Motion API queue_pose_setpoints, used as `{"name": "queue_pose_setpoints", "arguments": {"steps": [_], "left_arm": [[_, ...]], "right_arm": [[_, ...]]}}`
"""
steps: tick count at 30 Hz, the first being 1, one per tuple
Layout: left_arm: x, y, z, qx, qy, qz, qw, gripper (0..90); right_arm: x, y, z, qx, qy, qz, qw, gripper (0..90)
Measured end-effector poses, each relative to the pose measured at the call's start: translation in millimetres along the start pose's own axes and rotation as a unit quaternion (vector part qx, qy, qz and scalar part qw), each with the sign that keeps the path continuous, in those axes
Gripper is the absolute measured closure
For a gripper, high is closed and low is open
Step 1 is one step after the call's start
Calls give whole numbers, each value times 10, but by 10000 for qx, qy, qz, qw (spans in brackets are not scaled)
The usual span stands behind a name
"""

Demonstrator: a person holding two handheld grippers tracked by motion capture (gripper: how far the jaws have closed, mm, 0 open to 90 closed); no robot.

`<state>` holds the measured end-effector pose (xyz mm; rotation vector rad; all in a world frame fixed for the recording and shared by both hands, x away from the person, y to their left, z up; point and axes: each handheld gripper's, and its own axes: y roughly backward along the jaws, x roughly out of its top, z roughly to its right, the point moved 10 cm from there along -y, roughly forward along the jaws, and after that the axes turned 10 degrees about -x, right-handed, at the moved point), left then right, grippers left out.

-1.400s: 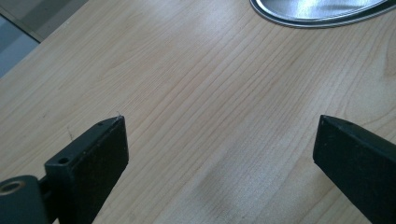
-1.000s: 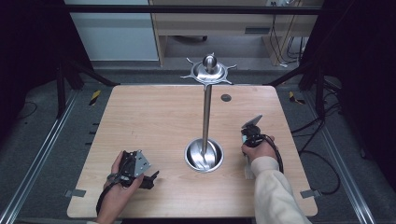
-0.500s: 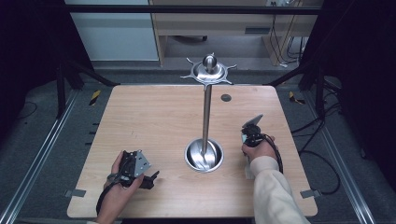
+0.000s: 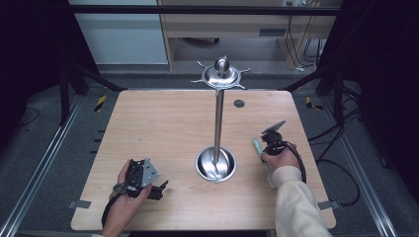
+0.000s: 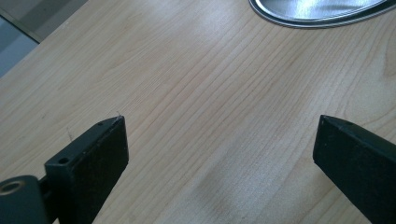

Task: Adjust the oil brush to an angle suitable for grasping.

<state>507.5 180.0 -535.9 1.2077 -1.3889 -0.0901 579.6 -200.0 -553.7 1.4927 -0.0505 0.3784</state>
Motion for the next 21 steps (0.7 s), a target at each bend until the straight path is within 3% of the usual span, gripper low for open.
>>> {"name": "queue_pose_setpoints", "arguments": {"steps": [4, 8, 9, 10, 11, 12, 13, 14, 16, 17, 18, 19, 20, 21], "left_arm": [[0, 7, -10, 13, 13, 22, 10000, 30], [0, 5, -16, -6, 8, 24, 10000, 30], [-6, 5, -17, -6, 16, 13, 10000, 30], [-11, 7, -18, 4, 25, 12, 10000, 30], [-10, 11, -18, 15, 28, 18, 10000, 30], [-6, 14, -19, 28, 33, 34, 10000, 30], [0, 22, -25, 48, 37, 50, 10000, 30], [5, 25, -28, 60, 35, 63, 10000, 30], [9, 20, -39, 98, 50, 79, 9999, 30], [9, 15, -41, 95, 44, 75, 9999, 30], [4, 10, -49, 93, 18, 35, 9999, 30], [3, 5, -58, 114, 33, 34, 9999, 30], [1, 3, -68, 121, 45, 31, 9999, 30], [-4, 5, -72, 130, 39, 12, 9999, 30]], "right_arm": [[59, 173, 13, 199, -20, 335, 9992, 821], [160, 451, 7, 433, 31, 829, 9956, 821], [194, 577, -1, 512, 81, 1026, 9934, 821], [194, 577, -1, 512, 81, 1026, 9934, 821], [241, 752, -15, 626, 162, 1349, 9887, 821], [241, 752, -15, 626, 162, 1349, 9887, 821], [273, 919, -28, 714, 209, 1610, 9841, 821], [273, 919, -28, 714, 209, 1610, 9841, 821], [296, 1070, -37, 820, 203, 1821, 9796, 821], [338, 1236, -30, 910, 176, 2115, 9730, 821], [338, 1236, -30, 910, 176, 2115, 9730, 821], [393, 1371, -42, 1007, 114, 2399, 9655, 821], [393, 1371, -42, 1007, 114, 2399, 9655, 821], [434, 1455, -39, 1052, 80, 2623, 9592, 820]]}}
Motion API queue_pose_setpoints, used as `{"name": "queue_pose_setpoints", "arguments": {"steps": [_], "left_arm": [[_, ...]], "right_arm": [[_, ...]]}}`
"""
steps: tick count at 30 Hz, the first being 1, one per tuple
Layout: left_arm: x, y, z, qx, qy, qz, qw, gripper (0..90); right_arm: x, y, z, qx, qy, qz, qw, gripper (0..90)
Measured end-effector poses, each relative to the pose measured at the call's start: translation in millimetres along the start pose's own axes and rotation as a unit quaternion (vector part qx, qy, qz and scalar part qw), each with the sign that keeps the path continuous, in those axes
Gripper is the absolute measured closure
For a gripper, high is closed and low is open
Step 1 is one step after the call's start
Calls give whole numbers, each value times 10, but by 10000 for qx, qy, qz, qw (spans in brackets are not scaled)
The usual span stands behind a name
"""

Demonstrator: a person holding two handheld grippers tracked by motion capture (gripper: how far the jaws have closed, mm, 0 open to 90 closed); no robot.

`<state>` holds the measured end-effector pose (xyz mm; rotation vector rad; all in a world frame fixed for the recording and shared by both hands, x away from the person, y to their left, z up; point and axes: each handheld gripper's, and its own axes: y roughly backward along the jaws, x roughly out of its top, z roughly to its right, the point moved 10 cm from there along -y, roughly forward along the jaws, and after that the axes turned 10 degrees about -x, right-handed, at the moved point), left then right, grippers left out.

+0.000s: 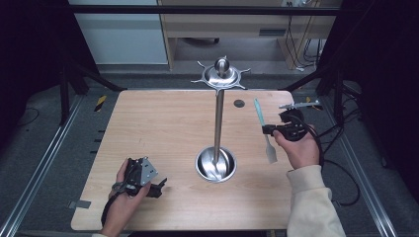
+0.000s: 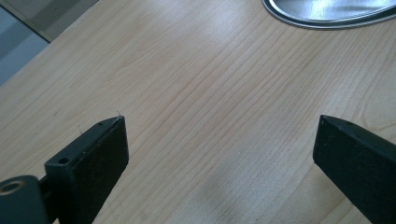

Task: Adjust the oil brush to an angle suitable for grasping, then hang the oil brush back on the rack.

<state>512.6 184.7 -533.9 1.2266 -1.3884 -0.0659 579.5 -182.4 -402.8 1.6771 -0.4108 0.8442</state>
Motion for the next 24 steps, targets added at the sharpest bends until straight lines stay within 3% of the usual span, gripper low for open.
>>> {"name": "queue_pose_setpoints", "arguments": {"steps": [6, 9, 15, 24], "left_arm": [[-15, 17, -19, 34, 56, 12, 10000, 30], [-9, 10, -27, 38, 64, 19, 10000, 30], [6, 15, -22, 17, 62, 55, 10000, 30], [15, 40, -40, 18, 33, 65, 10000, 30]], "right_arm": [[45, 113, -13, 165, -94, 481, 9987, 820], [20, 144, -4, 155, -21, 469, 9988, 821], [30, 268, 73, 189, -155, 681, 9974, 820], [113, 566, 21, 338, -128, 1141, 9928, 820]]}}
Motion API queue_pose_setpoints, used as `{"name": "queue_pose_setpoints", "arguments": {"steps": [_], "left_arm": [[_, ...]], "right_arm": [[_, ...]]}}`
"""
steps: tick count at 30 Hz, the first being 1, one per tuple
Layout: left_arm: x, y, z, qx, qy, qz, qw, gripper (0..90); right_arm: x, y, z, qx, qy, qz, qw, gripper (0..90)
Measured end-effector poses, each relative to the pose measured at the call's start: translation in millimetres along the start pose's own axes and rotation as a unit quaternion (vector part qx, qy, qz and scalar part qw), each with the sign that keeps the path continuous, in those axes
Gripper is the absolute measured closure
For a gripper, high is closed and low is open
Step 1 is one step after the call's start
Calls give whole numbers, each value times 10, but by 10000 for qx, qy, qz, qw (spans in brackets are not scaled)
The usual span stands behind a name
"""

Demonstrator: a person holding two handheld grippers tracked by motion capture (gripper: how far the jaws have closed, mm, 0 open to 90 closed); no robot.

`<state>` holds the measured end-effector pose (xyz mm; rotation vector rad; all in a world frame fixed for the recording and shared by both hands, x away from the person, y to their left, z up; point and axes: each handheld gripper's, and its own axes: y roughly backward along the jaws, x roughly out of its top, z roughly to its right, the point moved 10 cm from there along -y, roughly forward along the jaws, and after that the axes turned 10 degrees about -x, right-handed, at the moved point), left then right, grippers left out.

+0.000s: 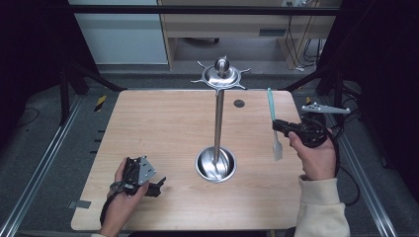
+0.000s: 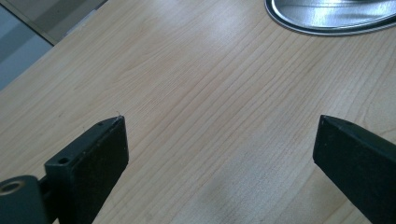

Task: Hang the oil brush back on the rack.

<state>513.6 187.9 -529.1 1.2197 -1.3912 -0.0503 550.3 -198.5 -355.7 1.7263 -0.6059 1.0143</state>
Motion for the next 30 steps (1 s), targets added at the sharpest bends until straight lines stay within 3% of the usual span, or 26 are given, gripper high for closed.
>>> {"name": "queue_pose_setpoints", "arguments": {"steps": [20, 30], "left_arm": [[13, -21, 17, -9, -23, 8, 10000, 30], [10, -19, 16, -16, -22, 6, 10000, 29]], "right_arm": [[217, 349, -222, 253, 170, 698, 9971, 820], [315, 471, -406, 480, 311, 1004, 9933, 819]]}}
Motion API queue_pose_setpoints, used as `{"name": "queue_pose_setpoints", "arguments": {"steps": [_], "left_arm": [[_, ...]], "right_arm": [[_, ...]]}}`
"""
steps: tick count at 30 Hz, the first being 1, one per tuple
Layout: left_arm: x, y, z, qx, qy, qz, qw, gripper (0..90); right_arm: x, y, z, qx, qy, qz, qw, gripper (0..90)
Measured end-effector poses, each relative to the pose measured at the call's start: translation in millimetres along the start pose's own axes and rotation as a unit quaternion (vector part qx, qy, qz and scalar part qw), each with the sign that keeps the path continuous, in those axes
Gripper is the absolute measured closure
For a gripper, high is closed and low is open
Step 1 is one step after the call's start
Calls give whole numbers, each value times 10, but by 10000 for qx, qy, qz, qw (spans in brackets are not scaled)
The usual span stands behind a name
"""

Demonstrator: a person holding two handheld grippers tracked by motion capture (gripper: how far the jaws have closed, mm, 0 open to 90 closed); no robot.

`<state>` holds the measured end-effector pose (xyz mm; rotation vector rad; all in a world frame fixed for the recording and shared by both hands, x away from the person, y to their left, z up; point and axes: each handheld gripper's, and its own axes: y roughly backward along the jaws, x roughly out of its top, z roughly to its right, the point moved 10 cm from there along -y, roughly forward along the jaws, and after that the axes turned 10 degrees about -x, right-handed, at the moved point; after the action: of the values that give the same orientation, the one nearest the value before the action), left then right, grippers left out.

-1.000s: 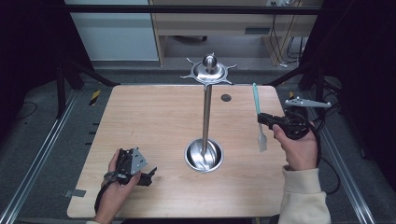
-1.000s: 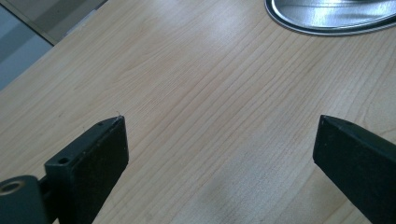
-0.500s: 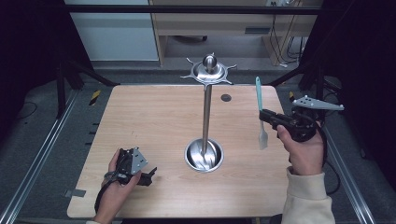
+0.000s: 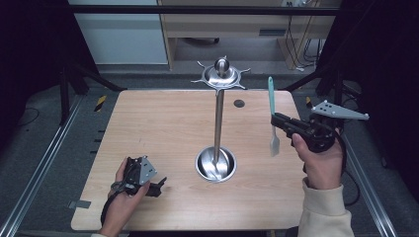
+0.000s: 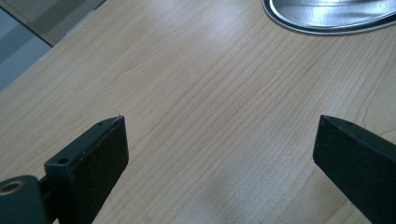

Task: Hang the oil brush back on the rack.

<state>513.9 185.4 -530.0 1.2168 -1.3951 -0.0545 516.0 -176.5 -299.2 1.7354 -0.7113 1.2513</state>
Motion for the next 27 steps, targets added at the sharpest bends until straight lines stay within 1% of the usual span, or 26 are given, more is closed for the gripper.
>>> {"name": "queue_pose_setpoints", "arguments": {"steps": [2, 5, 9, 10, 15, 21, 24, 27], "left_arm": [[-2, -3, 1, -5, -11, -10, 10000, 29], [1, -5, 2, -4, -4, 0, 10000, 29], [0, -2, 0, 5, -8, -5, 10000, 29], [0, -1, -1, 7, -5, -3, 10000, 29], [-3, 2, -2, -7, -6, -13, 10000, 29], [1, -5, 6, -2, 1, -1, 10000, 29], [-3, -3, 4, -1, -10, -21, 10000, 29], [-4, -3, 4, -2, -12, -22, 10000, 29]], "right_arm": [[18, 7, -47, 42, 70, 39, 10000, 819], [50, 29, -131, 186, 144, 124, 9996, 819], [84, 57, -218, 291, 278, 201, 9990, 819], [95, 65, -240, 327, 281, 233, 9988, 819], [113, 115, -298, 442, 438, 308, 9976, 819], [119, 167, -362, 628, 545, 385, 9958, 819], [114, 184, -407, 725, 651, 385, 9945, 819], [99, 185, -429, 771, 719, 346, 9938, 819]]}}
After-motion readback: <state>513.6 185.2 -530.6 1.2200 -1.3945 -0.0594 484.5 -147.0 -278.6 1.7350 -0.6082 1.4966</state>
